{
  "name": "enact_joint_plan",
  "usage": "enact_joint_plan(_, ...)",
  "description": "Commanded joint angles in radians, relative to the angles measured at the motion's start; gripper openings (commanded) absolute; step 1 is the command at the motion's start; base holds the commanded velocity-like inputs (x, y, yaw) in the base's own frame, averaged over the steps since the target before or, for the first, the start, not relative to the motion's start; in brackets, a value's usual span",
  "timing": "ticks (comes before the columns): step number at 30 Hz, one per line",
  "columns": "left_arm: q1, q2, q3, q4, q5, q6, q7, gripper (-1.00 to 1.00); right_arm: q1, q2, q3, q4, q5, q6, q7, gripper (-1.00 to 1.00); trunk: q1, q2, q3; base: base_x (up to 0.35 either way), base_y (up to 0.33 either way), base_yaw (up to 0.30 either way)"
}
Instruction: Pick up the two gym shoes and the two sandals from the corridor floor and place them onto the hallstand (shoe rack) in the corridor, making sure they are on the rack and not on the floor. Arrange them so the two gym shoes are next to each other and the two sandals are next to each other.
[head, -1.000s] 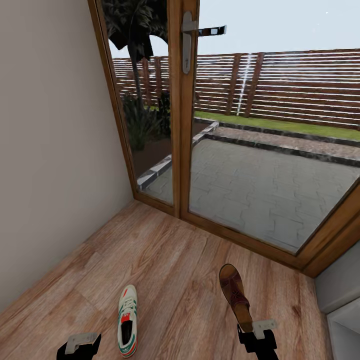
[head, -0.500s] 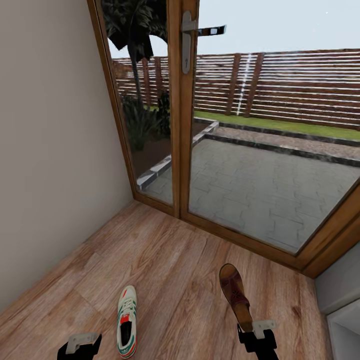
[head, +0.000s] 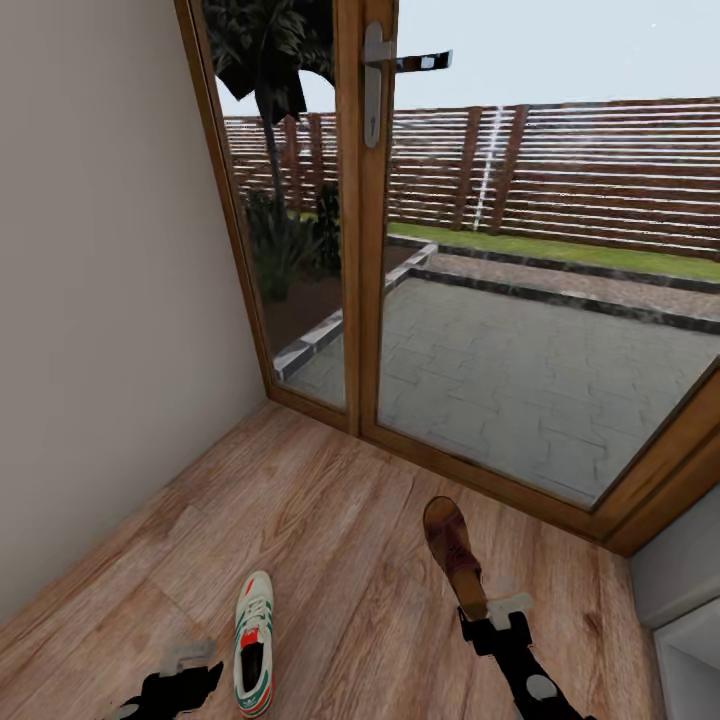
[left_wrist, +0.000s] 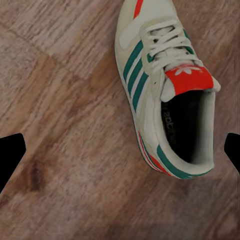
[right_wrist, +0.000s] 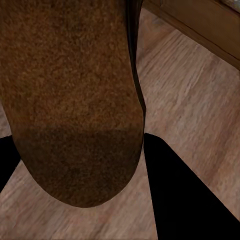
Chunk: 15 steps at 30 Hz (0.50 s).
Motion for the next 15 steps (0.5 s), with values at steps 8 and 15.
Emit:
enact_joint_plan(8,-0.099,-0.038,0.006,0.0,-0.073,0.177,-0.008,1.0,-0.003,0.006,-0.007,-0.283,0.008,0.177,0.389,-1.0,0.0,0.0,-0.001,0.0,0.0,0.0)
enact_joint_plan(15,-0.108,-0.055,0.009,0.0,-0.12,0.184,-0.007,1.0,-0.003,0.001,-0.006,-0.403,0.01,0.287,0.511,-1.0,0.0,0.0,-0.001,0.0,0.0,0.0)
